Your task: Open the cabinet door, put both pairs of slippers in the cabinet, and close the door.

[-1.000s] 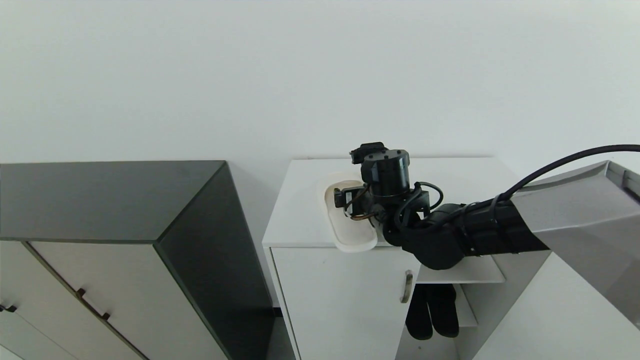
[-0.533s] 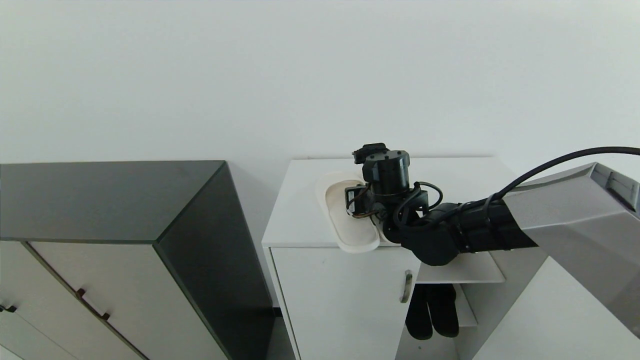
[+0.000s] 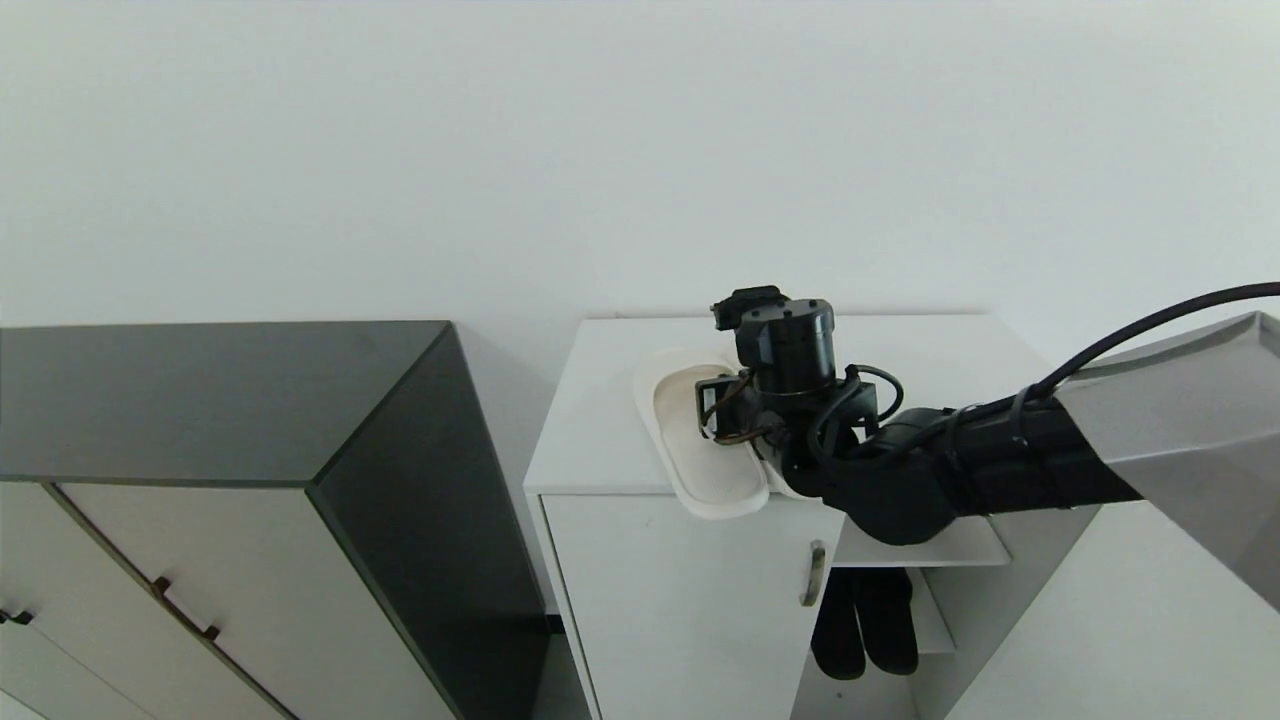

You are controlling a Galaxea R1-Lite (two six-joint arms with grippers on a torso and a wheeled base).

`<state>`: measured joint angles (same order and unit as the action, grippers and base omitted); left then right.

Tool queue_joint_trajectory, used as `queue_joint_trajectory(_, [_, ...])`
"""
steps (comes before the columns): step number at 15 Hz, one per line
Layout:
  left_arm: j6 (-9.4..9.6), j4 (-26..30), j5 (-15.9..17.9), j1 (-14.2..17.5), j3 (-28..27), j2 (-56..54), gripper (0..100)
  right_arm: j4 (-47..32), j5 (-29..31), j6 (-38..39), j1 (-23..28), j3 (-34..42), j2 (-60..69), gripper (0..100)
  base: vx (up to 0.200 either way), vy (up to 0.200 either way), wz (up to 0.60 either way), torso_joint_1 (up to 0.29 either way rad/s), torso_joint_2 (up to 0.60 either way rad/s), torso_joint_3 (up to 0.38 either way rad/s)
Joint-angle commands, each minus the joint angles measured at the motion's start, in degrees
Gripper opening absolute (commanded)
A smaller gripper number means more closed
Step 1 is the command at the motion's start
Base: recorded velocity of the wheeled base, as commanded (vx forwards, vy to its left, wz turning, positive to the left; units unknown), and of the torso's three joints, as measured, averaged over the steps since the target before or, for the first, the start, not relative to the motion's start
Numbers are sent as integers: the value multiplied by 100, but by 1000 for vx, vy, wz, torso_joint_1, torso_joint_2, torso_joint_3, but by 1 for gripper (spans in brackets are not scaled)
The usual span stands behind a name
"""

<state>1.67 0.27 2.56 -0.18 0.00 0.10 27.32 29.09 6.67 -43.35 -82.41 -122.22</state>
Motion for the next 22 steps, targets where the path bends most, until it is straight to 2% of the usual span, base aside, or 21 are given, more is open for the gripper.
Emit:
queue_joint_trajectory(1, [0,0,-1,1,0,-1,0,63,-26,19,-297,972,1016,0,0,0,0,0,0,0])
queue_joint_trajectory(6, [0,0,-1,1,0,-1,0,810,-307,45,-701,3266,2572,0,0,0,0,0,0,0])
queue_joint_trajectory(8, [0,0,-1,1,0,-1,0,986,-544,36,-754,3767,2923,0,0,0,0,0,0,0])
queue_joint_trajectory(22, [-9,0,-10,1,0,-1,0,1003,-606,10,-895,3969,2941,0,0,0,0,0,0,0])
